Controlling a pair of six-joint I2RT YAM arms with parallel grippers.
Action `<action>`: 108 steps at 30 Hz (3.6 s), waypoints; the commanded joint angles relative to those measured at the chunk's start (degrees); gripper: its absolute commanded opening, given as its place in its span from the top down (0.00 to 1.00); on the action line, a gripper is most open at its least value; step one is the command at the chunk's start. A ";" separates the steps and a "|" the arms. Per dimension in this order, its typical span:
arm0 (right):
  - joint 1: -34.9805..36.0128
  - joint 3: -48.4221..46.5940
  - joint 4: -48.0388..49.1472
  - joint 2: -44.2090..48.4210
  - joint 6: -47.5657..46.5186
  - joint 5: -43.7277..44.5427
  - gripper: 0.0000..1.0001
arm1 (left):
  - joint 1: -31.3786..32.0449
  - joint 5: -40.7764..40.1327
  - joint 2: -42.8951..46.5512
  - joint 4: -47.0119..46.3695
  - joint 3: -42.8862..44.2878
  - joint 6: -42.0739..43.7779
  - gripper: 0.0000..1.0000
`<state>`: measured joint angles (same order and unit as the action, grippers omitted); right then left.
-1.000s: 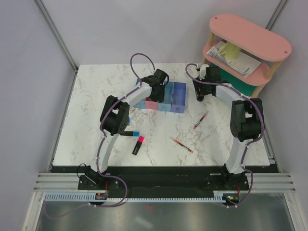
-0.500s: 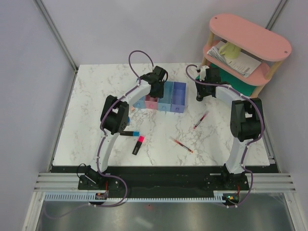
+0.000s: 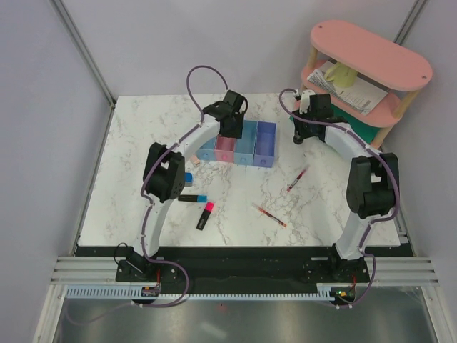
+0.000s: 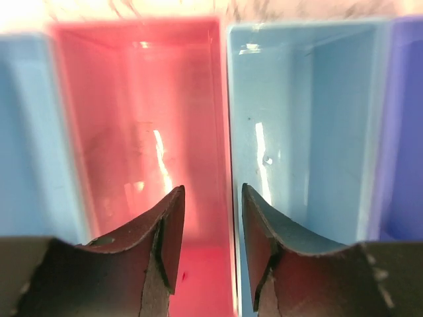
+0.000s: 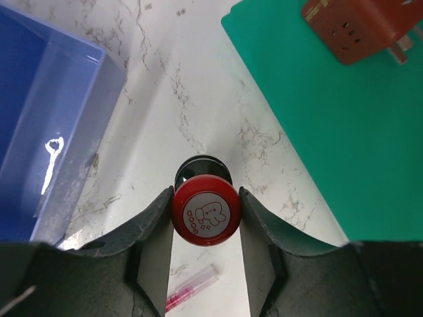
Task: Sort the stationery into containers
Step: Pick up the stationery from the center of the board, then place the stationery in the storage box, then pick up the stationery from the center of the board.
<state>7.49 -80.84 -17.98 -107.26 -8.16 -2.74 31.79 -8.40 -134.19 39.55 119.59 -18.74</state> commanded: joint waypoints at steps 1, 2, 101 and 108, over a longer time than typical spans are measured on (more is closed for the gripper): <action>0.25 -4.41 -1.79 4.95 0.61 -1.21 0.59 | -0.76 -1.70 10.43 -0.70 -1.89 8.17 0.51; 0.42 -4.76 -1.97 5.57 0.43 -1.30 0.59 | -0.94 -1.62 12.53 -0.62 -3.12 9.41 0.50; 13.70 -9.26 -3.64 3.54 -7.04 2.12 0.22 | -12.28 15.07 44.54 -5.63 -49.66 25.34 0.58; 13.26 -1.97 -3.73 9.43 -7.66 7.66 0.05 | -9.38 23.34 39.90 -2.64 -34.44 22.79 0.58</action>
<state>20.93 -86.41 -21.54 -102.10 -15.05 1.39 20.36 8.27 -92.33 35.62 76.31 4.56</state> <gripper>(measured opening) 0.926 0.537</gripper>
